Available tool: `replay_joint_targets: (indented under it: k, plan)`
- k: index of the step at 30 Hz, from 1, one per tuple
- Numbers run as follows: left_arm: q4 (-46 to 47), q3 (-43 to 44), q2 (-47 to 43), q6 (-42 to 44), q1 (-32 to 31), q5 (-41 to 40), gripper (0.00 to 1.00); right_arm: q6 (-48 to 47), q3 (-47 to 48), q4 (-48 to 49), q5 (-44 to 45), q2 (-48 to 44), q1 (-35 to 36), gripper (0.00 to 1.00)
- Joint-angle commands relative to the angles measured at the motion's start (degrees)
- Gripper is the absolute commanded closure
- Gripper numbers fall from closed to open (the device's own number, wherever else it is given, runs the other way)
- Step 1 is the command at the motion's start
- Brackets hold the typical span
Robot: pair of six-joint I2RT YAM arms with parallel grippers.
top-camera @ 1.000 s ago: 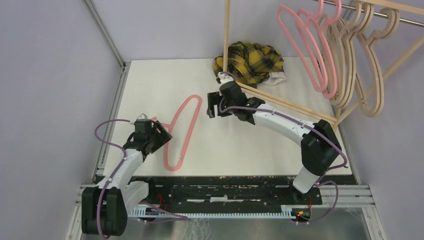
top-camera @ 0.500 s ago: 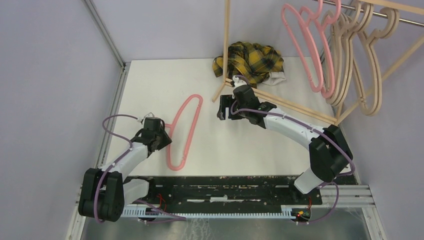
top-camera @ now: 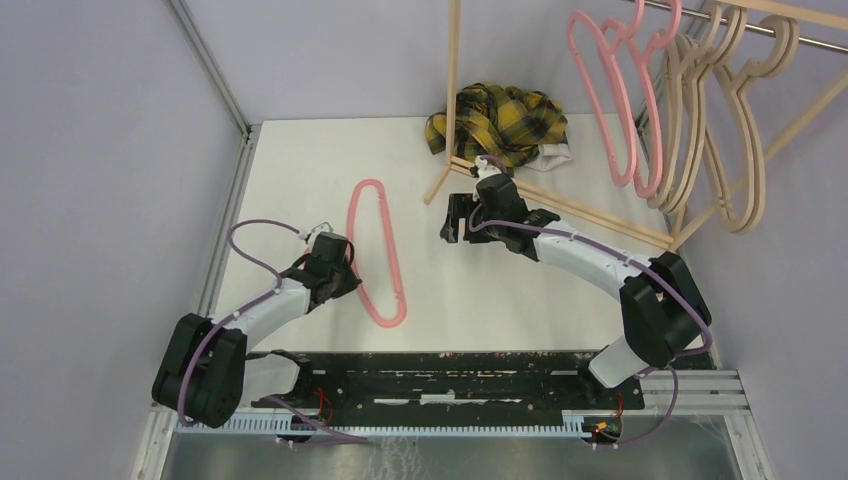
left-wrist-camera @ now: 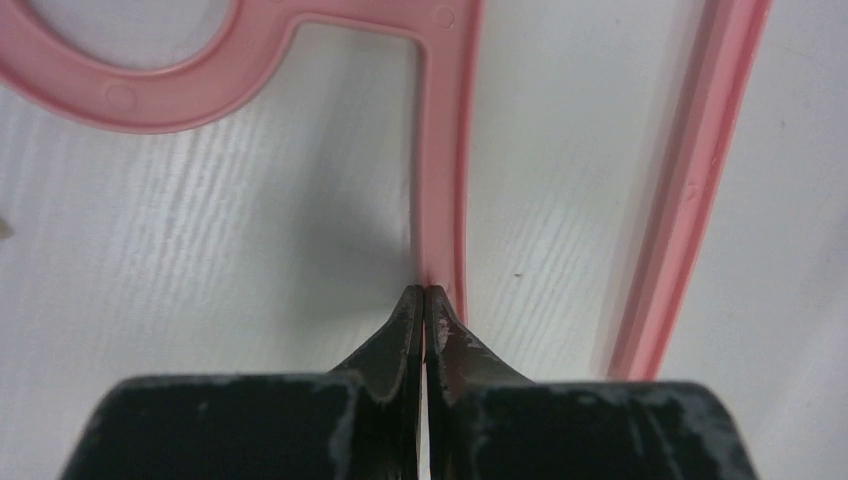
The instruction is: Organize the hangers
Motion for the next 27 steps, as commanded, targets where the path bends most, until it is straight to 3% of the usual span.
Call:
replay_joint_targets:
  k: [1, 7, 13, 27]
  plan:
    - [3.0, 4.6, 1.4, -4.9, -4.7, -0.2, 0.97, -0.3, -0.6, 2.1, -1.0, -3.5, 0.0, 0.15]
    - [2.9, 10.3, 1.7, -5.3, -9.1, -1.4, 0.97, -3.9, 0.8, 1.1, -7.2, -4.1, 1.3, 0.21]
    - [5.2, 12.3, 5.4, -6.1, -12.2, -1.2, 0.97, -9.2, 4.6, -2.1, -7.4, -3.5, 9.3, 0.21]
    - [9.0, 13.4, 9.9, -6.9, -16.1, -0.8, 0.97, 5.6, -5.5, 2.2, -4.5, -1.9, 10.0, 0.21]
